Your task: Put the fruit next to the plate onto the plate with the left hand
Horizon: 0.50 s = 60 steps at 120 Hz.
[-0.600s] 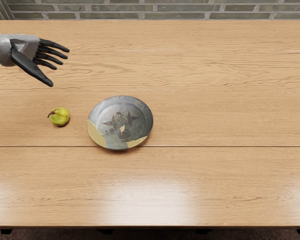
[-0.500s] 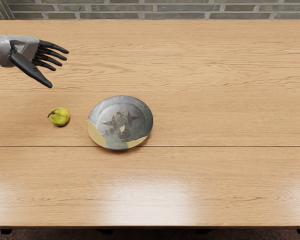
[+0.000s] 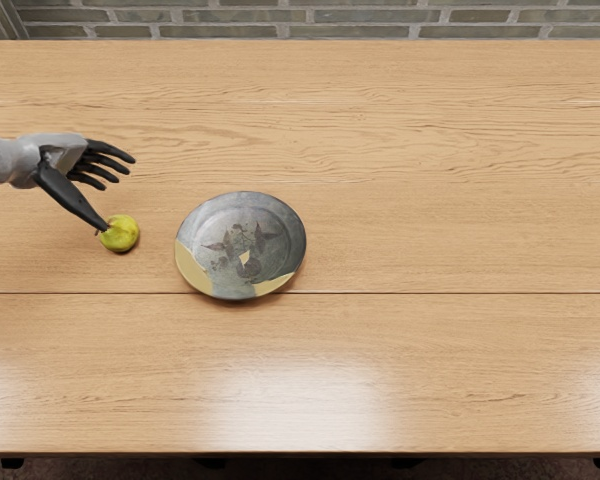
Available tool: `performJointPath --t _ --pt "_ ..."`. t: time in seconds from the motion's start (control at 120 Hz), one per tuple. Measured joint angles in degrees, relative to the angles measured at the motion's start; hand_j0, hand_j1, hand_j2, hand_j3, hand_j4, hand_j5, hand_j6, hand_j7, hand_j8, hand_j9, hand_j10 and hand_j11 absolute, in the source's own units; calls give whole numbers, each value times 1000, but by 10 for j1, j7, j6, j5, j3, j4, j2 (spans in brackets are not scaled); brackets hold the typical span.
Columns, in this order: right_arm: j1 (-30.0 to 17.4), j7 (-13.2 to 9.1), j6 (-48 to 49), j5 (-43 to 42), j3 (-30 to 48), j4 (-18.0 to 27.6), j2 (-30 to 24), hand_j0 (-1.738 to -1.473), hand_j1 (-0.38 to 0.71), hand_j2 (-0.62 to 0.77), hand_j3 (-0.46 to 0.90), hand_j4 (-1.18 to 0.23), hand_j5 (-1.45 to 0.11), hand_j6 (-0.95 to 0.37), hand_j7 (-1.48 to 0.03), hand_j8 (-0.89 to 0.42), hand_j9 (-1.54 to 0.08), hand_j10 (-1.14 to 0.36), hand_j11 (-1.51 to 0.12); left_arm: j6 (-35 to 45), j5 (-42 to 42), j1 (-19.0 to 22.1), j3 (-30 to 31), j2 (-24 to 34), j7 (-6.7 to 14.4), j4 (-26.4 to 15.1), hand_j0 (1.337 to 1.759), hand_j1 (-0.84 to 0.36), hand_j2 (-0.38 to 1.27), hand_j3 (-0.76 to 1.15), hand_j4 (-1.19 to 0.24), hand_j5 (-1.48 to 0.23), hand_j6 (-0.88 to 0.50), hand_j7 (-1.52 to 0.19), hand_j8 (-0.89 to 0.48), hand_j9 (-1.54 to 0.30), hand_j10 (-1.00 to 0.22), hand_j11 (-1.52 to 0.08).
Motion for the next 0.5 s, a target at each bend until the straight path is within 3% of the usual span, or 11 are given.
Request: performJointPath --t 0.075,0.175,0.292,0.5 --pt "0 0 0 0 0 0 0 -1658 -307 -7 0 -35 -45 -35 -45 -35 -45 -35 -45 101 48 24 1 -4 0 -59 1658 49 53 0 -254 -327 -255 -327 -255 -327 -254 -327" --pt "0 0 0 0 0 0 0 -1658 -307 -7 0 -35 -45 -35 -45 -35 -45 -35 -45 190 100 44 2 -9 -7 -98 1658 44 54 0 -259 -333 -260 -333 -259 -333 -258 -333" --pt "0 0 0 0 0 0 0 -1658 -307 -7 0 -35 -45 -35 -45 -35 -45 -35 -45 247 150 62 2 -15 -14 -119 1658 34 56 0 -268 -345 -269 -345 -269 -345 -268 -344" --pt "0 0 0 0 0 0 0 -1658 -307 -7 0 -35 -45 -35 -45 -35 -45 -35 -45 283 186 79 17 -23 -22 -131 1658 25 58 0 -276 -355 -277 -355 -277 -354 -276 -354"
